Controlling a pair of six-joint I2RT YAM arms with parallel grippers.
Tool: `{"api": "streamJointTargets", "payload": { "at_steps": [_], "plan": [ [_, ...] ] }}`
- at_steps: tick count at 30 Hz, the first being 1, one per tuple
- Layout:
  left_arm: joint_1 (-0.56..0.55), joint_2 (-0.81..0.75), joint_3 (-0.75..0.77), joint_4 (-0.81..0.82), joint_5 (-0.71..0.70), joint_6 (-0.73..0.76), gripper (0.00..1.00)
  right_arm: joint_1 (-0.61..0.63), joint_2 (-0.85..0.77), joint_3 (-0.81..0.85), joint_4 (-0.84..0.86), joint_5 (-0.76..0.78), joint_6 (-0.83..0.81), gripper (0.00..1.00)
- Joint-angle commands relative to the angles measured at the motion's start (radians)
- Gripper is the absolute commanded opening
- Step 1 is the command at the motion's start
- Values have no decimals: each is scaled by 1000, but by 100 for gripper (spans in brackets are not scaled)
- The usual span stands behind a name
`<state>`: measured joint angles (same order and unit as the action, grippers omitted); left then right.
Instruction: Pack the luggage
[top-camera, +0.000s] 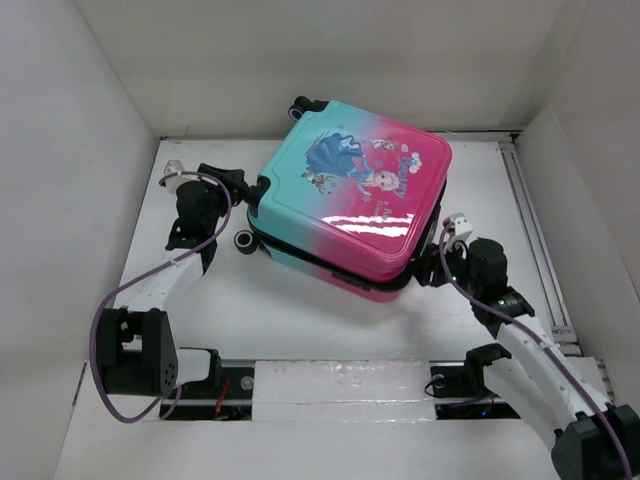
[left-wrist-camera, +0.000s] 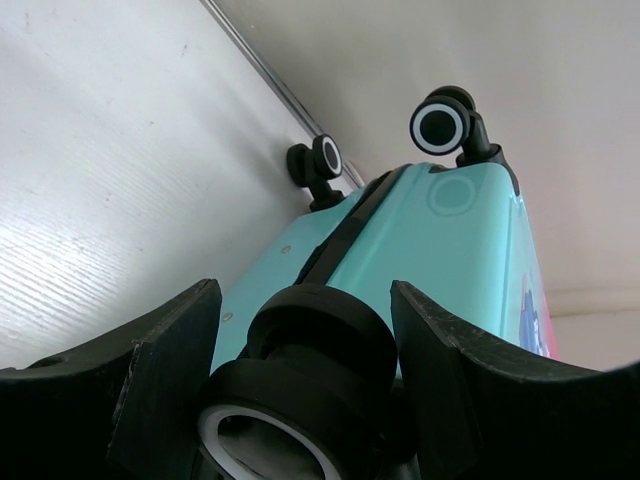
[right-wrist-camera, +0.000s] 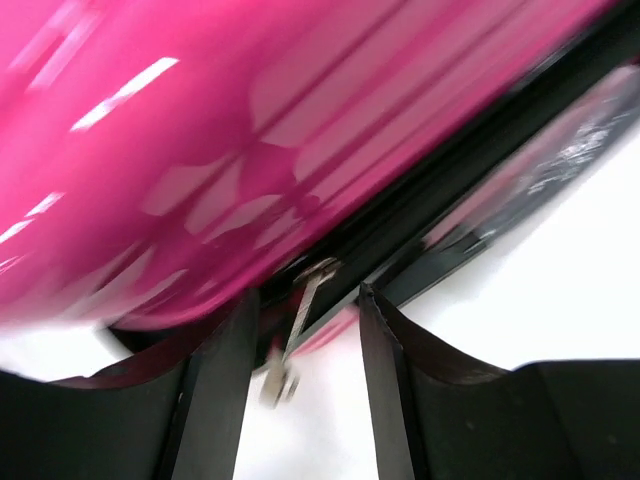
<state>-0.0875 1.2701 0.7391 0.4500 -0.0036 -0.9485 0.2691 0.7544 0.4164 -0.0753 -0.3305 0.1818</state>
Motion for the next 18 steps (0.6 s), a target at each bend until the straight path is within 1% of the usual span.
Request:
{"api": "streamJointTargets", "payload": {
  "at_steps": [1, 5, 8, 11, 12, 14, 16, 18],
  "plan": [
    [-61, -66, 63, 111, 226, -18, 0, 32, -96, 47, 0, -197, 44, 51],
    [-61, -86, 88, 81, 270, -27, 0, 32, -148, 140, -154, -148, 44, 53],
    [-61, -123, 100, 61, 271, -27, 0, 32, -188, 162, -227, -104, 44, 54],
    [-61, -161, 100, 36, 280, -27, 0, 32, -249, 134, -245, -29, 100, 55],
    [-61, -170, 100, 23, 280, -27, 0, 32, -265, 121, -262, 28, 114, 55],
    [-61, -185, 82, 12, 300, -27, 0, 32, -309, 110, -287, 91, 160, 57],
    [-61, -213, 56, 12, 312, -27, 0, 32, -334, 87, -271, 142, 173, 60],
    [-61, -232, 10, 3, 312, -18, 0, 32, -322, 87, -236, 156, 183, 62]
  ]
}}
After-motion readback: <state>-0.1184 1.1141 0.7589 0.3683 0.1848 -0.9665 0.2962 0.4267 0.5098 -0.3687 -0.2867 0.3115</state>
